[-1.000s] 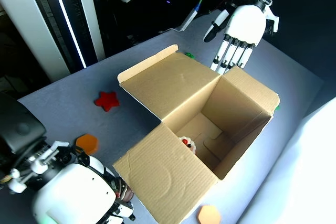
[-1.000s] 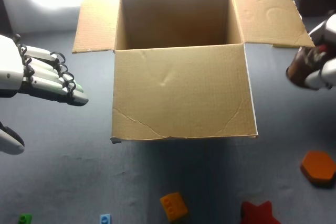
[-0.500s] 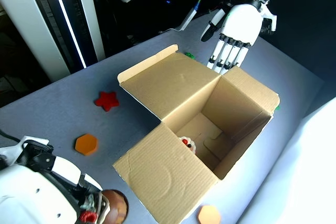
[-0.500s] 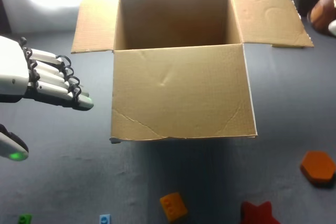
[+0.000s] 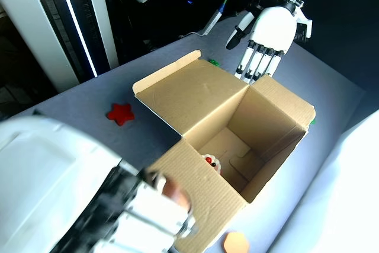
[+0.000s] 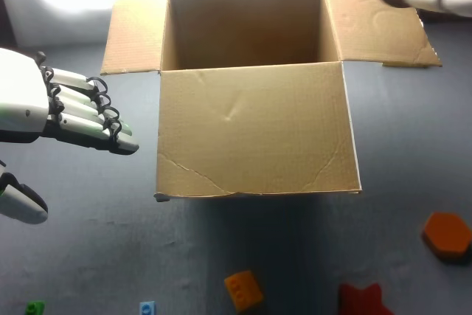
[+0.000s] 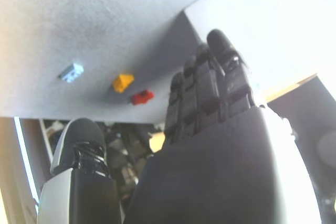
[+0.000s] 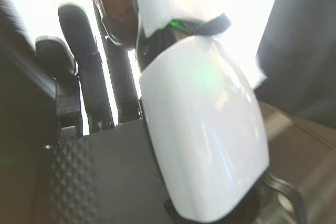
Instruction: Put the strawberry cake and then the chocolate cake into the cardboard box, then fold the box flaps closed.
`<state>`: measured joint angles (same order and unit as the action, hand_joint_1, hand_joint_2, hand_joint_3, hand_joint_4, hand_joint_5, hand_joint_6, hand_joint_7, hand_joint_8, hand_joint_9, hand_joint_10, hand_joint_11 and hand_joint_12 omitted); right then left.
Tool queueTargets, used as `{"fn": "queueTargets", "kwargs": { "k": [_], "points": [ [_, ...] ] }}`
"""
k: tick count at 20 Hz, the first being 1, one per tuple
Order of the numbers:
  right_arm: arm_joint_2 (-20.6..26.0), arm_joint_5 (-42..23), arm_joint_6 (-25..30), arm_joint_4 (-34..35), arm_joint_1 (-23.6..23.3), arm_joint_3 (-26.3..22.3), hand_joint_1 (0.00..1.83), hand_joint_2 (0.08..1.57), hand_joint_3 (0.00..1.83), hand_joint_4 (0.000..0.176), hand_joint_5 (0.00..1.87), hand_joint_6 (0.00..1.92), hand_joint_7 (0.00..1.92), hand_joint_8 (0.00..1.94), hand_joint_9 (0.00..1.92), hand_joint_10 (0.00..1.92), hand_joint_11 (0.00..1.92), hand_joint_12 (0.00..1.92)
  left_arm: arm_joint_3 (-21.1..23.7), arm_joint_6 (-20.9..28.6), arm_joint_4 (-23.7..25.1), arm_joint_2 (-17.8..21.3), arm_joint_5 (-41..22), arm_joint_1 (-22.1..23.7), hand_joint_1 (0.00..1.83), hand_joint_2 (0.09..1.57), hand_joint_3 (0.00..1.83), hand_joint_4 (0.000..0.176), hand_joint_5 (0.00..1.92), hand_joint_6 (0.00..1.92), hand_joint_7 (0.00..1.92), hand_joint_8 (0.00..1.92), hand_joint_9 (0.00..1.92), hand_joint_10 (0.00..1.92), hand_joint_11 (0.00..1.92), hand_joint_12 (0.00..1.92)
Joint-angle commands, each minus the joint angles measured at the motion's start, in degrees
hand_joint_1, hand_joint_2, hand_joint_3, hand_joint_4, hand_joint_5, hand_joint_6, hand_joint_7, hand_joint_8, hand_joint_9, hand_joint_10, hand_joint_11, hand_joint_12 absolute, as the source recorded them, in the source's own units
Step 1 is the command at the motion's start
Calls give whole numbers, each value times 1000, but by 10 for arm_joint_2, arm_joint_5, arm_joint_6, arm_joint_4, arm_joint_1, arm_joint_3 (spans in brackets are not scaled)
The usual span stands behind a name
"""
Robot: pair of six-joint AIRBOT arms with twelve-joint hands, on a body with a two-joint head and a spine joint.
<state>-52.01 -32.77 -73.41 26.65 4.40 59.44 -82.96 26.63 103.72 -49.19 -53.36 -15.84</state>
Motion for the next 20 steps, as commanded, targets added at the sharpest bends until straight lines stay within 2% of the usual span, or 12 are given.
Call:
{"fn": "queueTargets", "kwargs": {
  "k": [1,3,6,10,11,12,13,16,20],
  "points": [
    [1,-75,23,-35,-6,3,1207,1158,0,0,886,1033,922,1233,662,1391,369,1921,-4,-1,-42,-1,-4,7,301,1168,1,0,119,0,195,3,222,8,0,852],
    [-23,-103,45,-62,4,12,1212,1154,0,0,902,1004,922,1241,656,1417,347,1921,-10,-3,-63,-6,-4,5,295,1170,1,0,125,3,202,5,226,8,0,853],
    [-54,-117,69,-67,13,32,1200,1167,2,0,867,1071,906,1248,659,1364,338,1921,-21,-15,-84,-14,1,-5,279,1174,3,0,121,0,201,2,221,3,0,863],
    [-102,-144,80,-86,32,65,1208,1159,0,0,877,1049,933,1206,713,1304,388,1921,-33,-27,-97,-19,17,-17,270,1176,2,0,103,1,182,0,210,0,0,847],
    [-112,-149,82,-97,34,73,1324,1160,0,0,877,993,944,1120,759,1468,398,1921,-35,-33,-98,-20,22,-18,292,1177,2,0,106,2,181,0,209,0,0,843],
    [-119,-152,82,-105,35,80,1324,1160,0,0,877,993,944,1120,759,1468,398,1921,-38,-39,-101,-20,27,-20,292,1177,2,0,106,2,181,0,209,0,0,843],
    [-127,-152,84,-110,35,84,1209,1158,3,0,884,1049,919,1218,703,1329,389,1917,-45,-43,-106,-23,32,-22,272,1176,1,0,106,1,182,0,215,2,0,851],
    [-135,-159,108,-140,36,86,1199,1166,2,0,870,1085,904,1234,681,1344,375,1921,-58,-45,-121,-28,37,-30,262,1178,2,0,108,2,177,1,209,0,0,853],
    [-151,-166,112,-157,43,90,1200,1169,0,0,870,1069,901,1250,677,1337,382,1921,-65,-50,-132,-34,48,-33,275,1183,3,0,106,0,177,0,212,3,0,842]
  ]
}}
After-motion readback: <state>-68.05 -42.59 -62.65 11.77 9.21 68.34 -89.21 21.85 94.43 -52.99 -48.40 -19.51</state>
